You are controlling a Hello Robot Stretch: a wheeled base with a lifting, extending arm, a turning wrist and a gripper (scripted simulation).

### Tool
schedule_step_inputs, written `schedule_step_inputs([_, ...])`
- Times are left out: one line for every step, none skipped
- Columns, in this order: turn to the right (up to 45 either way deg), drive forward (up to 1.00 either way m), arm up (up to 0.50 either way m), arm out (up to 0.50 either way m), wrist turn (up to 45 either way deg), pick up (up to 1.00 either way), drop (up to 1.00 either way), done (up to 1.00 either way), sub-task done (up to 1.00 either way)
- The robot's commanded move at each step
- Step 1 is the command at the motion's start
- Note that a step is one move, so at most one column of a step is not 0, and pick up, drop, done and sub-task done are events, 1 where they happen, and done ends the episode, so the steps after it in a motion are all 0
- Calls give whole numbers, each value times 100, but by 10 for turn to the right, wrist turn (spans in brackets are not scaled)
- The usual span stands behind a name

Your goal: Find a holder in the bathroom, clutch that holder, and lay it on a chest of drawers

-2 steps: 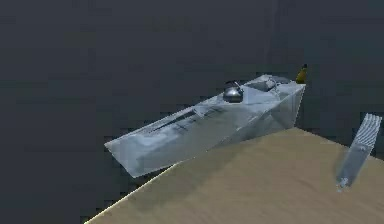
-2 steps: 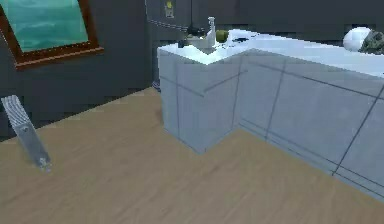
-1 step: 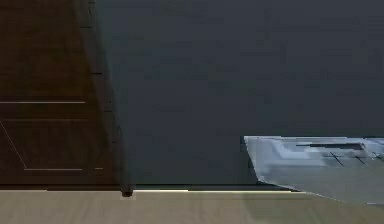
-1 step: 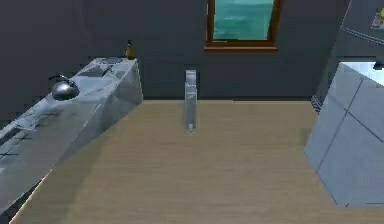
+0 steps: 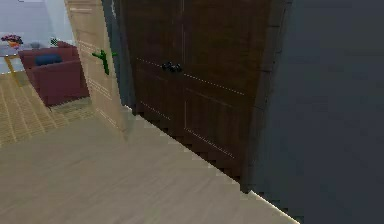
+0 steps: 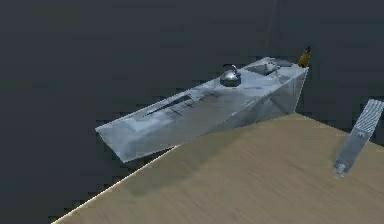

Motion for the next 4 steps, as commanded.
schedule_step_inputs([0, 65, 0, 0, 0, 0, 0, 0, 0])
schedule_step_inputs([-420, 0, 0, 0, 0, 0, 0, 0, 0])
schedule_step_inputs([0, 80, 0, 0, 0, 0, 0, 0, 0])
schedule_step_inputs([-330, 0, 0, 0, 0, 0, 0, 0, 0])
